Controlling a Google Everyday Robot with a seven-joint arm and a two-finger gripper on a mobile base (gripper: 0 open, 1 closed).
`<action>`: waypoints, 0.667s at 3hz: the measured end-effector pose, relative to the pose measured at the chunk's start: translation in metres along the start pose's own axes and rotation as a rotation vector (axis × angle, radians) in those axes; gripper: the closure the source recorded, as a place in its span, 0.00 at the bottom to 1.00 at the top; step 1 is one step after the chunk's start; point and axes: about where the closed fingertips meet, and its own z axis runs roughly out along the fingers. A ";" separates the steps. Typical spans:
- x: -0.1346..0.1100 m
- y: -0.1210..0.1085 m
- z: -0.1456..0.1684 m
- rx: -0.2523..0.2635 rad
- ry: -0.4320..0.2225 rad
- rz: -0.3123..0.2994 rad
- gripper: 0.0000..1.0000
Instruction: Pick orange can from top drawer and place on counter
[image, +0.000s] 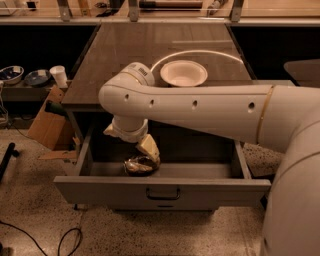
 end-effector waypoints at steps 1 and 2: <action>-0.025 0.012 0.013 0.011 -0.008 0.049 0.00; -0.041 0.019 0.027 0.012 -0.022 0.071 0.00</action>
Offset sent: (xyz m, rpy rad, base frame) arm -0.0582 0.0101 -0.0571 0.0543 0.0360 -0.0906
